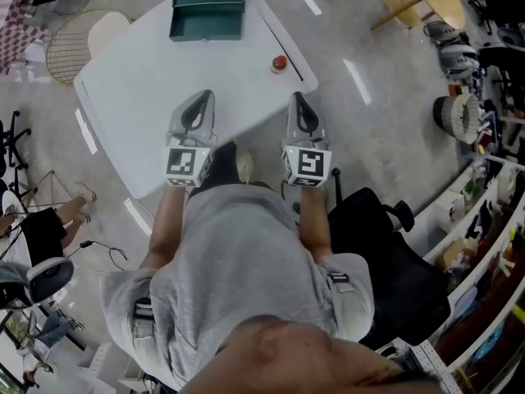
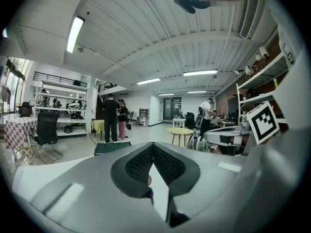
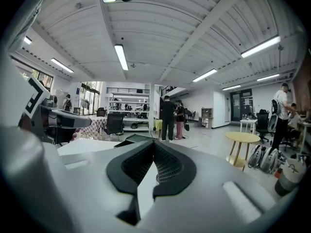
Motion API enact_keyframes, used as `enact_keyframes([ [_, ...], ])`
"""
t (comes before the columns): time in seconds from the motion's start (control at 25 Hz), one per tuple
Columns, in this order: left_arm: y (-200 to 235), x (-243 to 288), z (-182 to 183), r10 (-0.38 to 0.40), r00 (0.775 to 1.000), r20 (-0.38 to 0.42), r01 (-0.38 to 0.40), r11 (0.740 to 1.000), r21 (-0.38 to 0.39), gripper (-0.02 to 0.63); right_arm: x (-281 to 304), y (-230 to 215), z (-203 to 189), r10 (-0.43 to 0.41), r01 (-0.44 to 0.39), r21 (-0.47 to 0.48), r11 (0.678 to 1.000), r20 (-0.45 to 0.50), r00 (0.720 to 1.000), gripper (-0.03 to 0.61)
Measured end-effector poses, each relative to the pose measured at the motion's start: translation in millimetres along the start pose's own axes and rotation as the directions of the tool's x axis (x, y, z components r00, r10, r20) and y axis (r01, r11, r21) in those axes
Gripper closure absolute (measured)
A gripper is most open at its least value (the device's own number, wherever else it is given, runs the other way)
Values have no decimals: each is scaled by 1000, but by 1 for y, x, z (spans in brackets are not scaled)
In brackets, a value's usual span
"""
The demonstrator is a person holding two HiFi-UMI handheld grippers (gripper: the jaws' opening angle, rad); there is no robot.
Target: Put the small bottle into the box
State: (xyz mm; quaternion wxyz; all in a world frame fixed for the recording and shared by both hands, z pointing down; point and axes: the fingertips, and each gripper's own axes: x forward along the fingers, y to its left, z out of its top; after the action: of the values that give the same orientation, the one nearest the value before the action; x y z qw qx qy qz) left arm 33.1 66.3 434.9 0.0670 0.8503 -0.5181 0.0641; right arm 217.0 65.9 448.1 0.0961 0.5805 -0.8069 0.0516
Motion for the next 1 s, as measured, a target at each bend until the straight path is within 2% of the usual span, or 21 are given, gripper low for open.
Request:
enact_keyframes([
  [0.4, 31, 51, -26, -36, 997, -70, 34, 999, -25, 603, 55, -8, -28, -15, 17, 21, 1000, -79, 997, 575],
  [0.84, 42, 90, -51, -96, 987, -129, 89, 994, -59, 603, 102, -13, -59, -24, 33, 54, 998, -164, 986, 574],
  [1.0, 47, 102, -58, -104, 984, -143, 94, 993, -72, 603, 116, -13, -69, -3, 16, 65, 998, -183, 983, 515],
])
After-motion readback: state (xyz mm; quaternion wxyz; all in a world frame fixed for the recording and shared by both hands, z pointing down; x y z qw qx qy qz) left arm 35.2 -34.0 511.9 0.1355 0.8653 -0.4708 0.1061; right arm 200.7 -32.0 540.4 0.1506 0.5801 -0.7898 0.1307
